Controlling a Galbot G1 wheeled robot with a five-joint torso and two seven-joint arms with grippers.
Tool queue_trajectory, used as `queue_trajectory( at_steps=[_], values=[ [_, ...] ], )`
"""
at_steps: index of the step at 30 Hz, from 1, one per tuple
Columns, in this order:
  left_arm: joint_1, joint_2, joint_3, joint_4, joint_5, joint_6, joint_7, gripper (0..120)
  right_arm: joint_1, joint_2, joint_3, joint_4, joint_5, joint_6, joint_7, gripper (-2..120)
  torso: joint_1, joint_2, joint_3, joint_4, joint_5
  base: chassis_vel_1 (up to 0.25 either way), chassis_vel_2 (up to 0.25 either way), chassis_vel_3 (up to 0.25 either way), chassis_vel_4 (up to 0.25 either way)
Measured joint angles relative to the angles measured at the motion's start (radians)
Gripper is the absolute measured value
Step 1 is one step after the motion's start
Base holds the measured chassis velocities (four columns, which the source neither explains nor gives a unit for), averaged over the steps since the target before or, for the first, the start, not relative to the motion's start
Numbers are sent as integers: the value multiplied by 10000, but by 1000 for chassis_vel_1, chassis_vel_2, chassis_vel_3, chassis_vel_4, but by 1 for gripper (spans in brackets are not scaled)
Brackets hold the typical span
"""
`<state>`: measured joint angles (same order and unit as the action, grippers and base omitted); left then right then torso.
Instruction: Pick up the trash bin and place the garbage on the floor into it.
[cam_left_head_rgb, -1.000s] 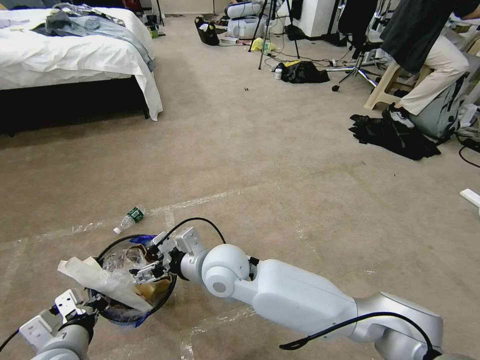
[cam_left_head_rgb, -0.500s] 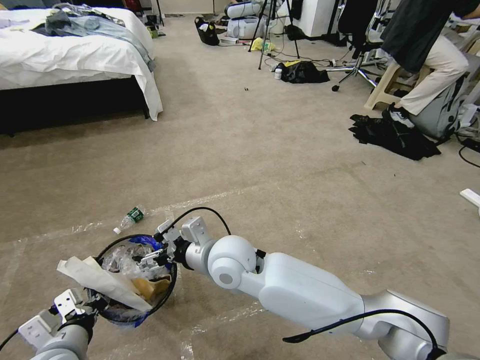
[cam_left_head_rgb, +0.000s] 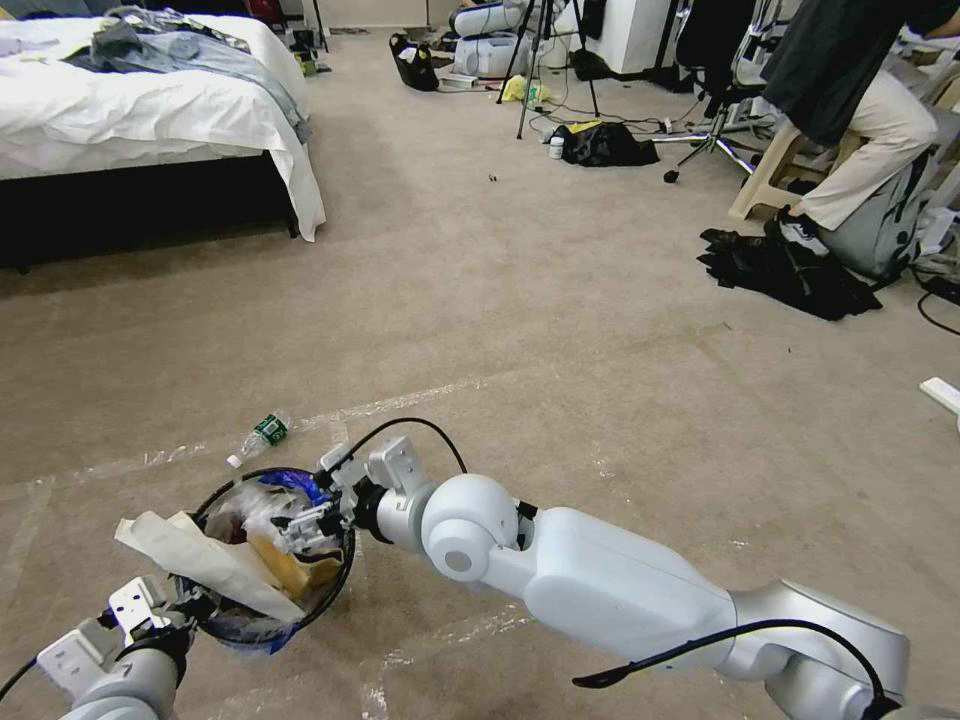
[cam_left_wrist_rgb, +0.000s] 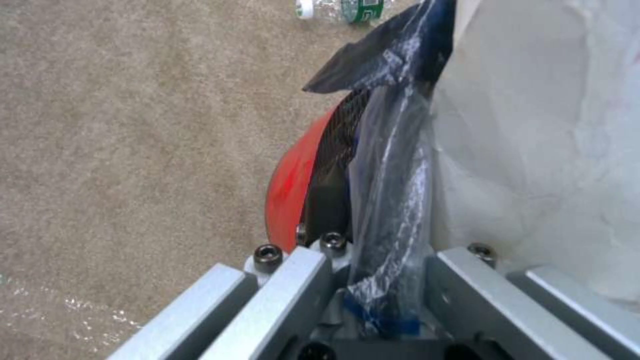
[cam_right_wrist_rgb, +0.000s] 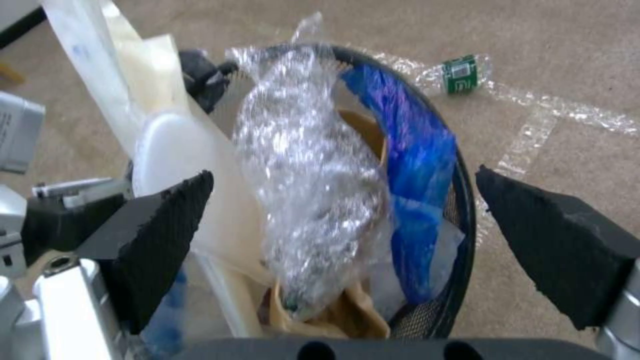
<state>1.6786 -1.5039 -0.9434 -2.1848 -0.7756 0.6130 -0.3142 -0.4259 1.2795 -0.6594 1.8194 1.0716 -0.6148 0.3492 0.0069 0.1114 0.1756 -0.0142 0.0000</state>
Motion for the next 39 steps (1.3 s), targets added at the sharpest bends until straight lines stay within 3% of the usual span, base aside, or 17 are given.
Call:
queue_trajectory(
  at_steps=[16,22,26,29,34,36,39],
  values=[
    [-7,52,-63,66,-41,1,0,0,82,-17,1139,481,16,358,-121,100,0,1,0,1,0,0,0,0,0],
    [-1,152,-174,61,-152,21,-6,0,-400,-623,2994,664,-747,2552,-1135,100,0,0,0,0,1,0,0,0,0],
    [-11,187,-212,55,-209,38,-15,0,-746,-769,3877,737,-1118,3344,-1456,100,0,1,0,0,1,0,0,0,0],
    [-19,247,-285,48,-285,85,-40,0,-1374,-1162,5360,776,-1876,4499,-1821,100,1,1,0,2,2,0,0,0,0],
    [-69,319,-411,105,-403,114,-43,0,-2455,-2008,7233,930,-2864,5447,-2276,100,0,1,0,-3,3,0,0,0,0],
    [-111,350,-447,141,-445,127,-43,0,-3573,-2408,8502,1069,-3718,6014,-2596,100,0,1,0,-3,3,0,0,0,0],
    [-123,364,-454,156,-447,129,-44,0,-4077,-2503,8998,1085,-4088,6329,-2711,100,0,1,-1,-4,3,0,0,0,0]
  ],
)
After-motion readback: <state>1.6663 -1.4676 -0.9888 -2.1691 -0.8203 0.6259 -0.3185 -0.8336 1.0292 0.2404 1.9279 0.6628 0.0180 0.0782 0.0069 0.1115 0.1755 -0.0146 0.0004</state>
